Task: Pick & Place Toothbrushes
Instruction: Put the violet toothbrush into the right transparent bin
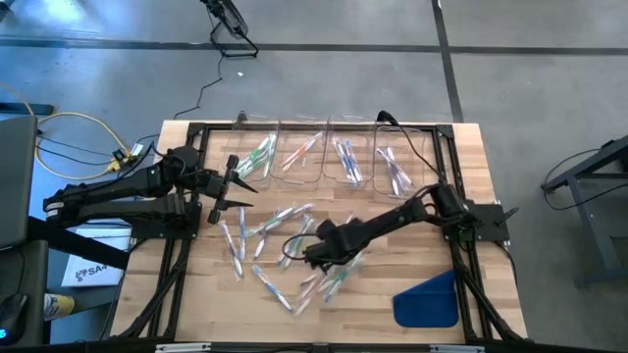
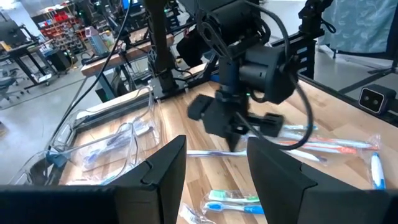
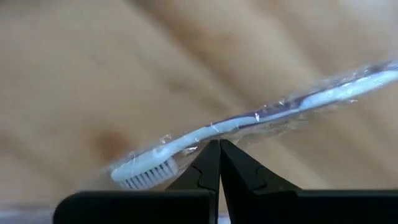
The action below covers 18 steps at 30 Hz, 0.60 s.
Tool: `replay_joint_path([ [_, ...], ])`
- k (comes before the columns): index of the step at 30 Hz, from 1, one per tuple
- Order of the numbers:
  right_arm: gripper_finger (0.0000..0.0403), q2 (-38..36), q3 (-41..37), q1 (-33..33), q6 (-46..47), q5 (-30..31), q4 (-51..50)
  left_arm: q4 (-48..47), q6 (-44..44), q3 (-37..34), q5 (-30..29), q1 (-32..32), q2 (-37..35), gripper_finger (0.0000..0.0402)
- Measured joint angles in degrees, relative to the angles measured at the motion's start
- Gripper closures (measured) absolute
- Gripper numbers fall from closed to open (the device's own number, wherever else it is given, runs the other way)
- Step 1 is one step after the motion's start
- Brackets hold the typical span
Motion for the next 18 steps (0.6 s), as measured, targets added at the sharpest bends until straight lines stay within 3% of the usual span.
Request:
replay_joint_path([
  [6, 0.0399, -5.93, 0.01, -0.34, -2.88, 3.14, 0.08, 0.05, 0.03, 0.0, 0.0, 0.0, 0.0, 0.0236],
  [12, 0.0399, -14.73, 0.1, -0.55, -8.06, 0.93, 1.28, -0.04, 0.03, 0.0, 0.0, -0.01, 0.0, 0.0236],
  [18, 0.0399, -19.02, 0.12, -1.02, -4.4, 2.8, 1.55, 0.53, -0.04, 0.02, 0.01, -0.02, 0.01, 0.0236],
])
